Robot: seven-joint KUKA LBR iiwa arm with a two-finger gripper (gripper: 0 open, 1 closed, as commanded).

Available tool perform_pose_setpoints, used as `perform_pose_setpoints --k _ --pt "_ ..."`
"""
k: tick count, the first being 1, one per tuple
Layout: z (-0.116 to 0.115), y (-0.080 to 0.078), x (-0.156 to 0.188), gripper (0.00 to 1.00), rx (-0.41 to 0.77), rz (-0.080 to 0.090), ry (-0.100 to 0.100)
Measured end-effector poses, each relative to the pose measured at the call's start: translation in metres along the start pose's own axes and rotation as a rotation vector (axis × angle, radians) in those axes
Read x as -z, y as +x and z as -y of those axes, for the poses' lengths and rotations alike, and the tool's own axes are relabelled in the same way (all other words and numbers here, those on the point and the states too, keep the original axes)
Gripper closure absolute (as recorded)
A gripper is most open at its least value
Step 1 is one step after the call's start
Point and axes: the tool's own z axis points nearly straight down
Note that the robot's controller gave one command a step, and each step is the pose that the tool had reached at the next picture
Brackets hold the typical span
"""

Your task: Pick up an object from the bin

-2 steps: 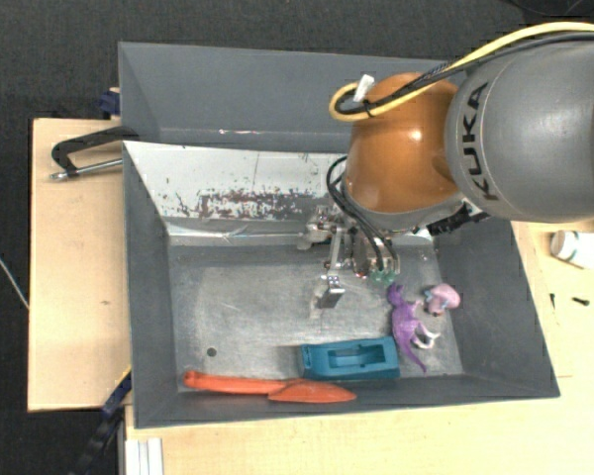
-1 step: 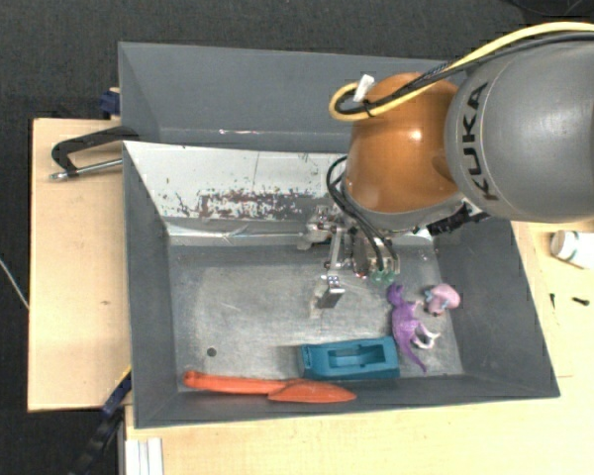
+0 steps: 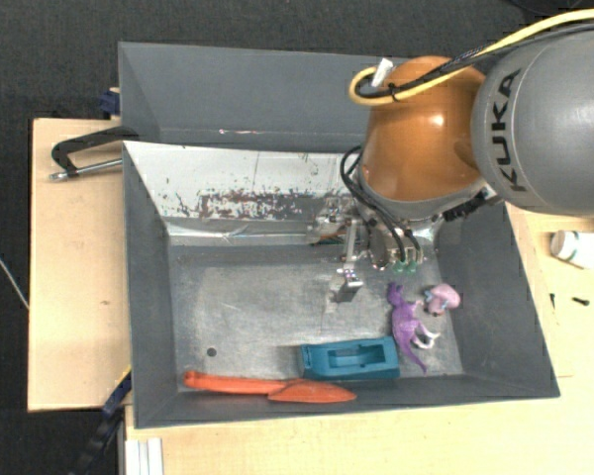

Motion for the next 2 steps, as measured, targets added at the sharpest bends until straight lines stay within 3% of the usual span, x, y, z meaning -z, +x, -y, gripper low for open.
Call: perform_pose_setpoints --k 1,2 --pt "-0.003 0.015 0.059 0.0 0.092 0.002 0.001" --pt "0.031 0.013 0.171 1.0 -0.059 0.008 0.001"
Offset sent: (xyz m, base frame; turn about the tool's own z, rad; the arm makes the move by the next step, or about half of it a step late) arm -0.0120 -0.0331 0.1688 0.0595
